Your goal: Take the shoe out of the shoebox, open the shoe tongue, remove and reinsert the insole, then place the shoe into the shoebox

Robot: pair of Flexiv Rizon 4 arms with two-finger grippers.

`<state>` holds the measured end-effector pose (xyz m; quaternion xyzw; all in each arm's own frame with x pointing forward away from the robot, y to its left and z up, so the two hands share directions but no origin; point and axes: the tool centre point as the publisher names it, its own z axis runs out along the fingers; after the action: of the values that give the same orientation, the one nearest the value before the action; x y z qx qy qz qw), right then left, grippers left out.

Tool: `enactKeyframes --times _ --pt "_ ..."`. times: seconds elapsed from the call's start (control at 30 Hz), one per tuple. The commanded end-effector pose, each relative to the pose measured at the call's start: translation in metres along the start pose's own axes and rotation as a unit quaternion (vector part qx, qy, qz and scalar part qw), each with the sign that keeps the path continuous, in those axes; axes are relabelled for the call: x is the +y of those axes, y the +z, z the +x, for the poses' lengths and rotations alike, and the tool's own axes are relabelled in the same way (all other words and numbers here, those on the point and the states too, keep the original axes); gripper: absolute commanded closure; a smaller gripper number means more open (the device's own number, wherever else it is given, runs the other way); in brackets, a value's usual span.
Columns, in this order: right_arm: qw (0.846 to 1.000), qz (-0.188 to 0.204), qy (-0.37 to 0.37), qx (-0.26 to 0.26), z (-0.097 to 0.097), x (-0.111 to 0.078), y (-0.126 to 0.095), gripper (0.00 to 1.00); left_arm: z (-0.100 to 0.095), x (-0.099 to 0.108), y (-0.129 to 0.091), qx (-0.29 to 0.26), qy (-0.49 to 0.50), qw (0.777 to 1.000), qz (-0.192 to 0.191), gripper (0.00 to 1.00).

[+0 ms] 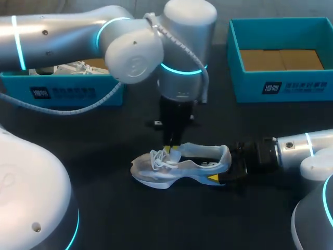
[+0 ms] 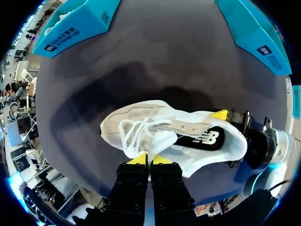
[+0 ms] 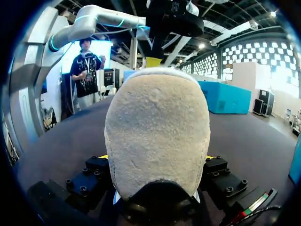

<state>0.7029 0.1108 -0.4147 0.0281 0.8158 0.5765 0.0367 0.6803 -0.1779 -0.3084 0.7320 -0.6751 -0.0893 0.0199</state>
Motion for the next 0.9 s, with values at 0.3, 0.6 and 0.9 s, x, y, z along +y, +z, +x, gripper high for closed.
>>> enactKeyframes --times 0.3,0.6,0.9 --pt "1.0 0.002 0.0 -0.001 0.001 0.001 0.001 1.0 -0.044 0.001 -0.006 0.195 -0.004 0.981 -0.004 1.0" --pt "1.0 0.002 0.0 -0.001 0.001 0.001 0.001 1.0 -0.068 -0.003 0.013 0.254 -0.015 0.966 -0.034 1.0" --pt "1.0 0.002 0.0 -0.001 0.001 0.001 0.001 1.0 -0.076 -0.012 0.038 0.236 -0.011 0.97 -0.059 1.0"
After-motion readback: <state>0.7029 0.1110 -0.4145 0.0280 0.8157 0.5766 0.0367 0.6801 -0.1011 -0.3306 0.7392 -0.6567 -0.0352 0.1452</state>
